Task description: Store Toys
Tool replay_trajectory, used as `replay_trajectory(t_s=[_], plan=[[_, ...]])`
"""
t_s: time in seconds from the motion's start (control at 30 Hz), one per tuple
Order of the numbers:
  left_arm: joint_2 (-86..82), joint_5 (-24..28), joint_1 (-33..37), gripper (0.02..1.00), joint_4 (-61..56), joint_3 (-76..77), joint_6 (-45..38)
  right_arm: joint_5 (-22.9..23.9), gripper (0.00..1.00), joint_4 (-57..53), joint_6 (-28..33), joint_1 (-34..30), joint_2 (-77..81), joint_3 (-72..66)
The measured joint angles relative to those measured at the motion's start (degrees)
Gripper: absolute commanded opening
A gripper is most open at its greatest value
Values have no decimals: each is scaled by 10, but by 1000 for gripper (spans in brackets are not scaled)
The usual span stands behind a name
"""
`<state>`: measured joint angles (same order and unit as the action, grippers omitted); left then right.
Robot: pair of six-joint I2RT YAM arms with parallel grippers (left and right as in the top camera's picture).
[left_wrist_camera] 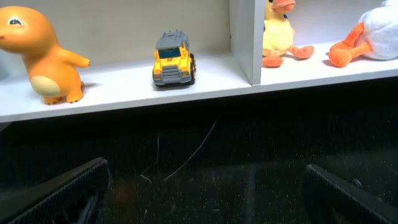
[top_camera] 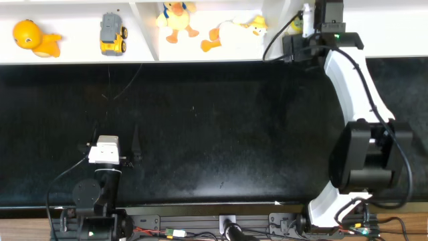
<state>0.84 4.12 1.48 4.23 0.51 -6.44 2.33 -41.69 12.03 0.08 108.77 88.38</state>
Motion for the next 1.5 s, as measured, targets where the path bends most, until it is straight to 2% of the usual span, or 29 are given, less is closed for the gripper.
replay_trajectory(t_s=[0.27,0.43,0.57,0.87,1.03,1.13,1.23,1.5], plan=[[0,0,0,998,0,0,0,37,993,-27,0,1,-177,-136],[0,0,0,998,0,0,0,42,993,-113,0,1,-358,-236],[0,0,0,998,0,0,0,45,998,-183,0,1,-457,-258],[0,0,0,998,0,0,0,44,993,-214,0,1,-522,-258],[0,0,0,998,0,0,0,24,996,-202,0,-11,-521,-260],[0,0,0,998,0,0,0,17,996,-189,1,-70,-521,-267],[0,0,0,998,0,0,0,10,993,-184,34,-174,-520,-283],[0,0,0,998,0,0,0,-54,996,-161,271,-457,-489,-314]])
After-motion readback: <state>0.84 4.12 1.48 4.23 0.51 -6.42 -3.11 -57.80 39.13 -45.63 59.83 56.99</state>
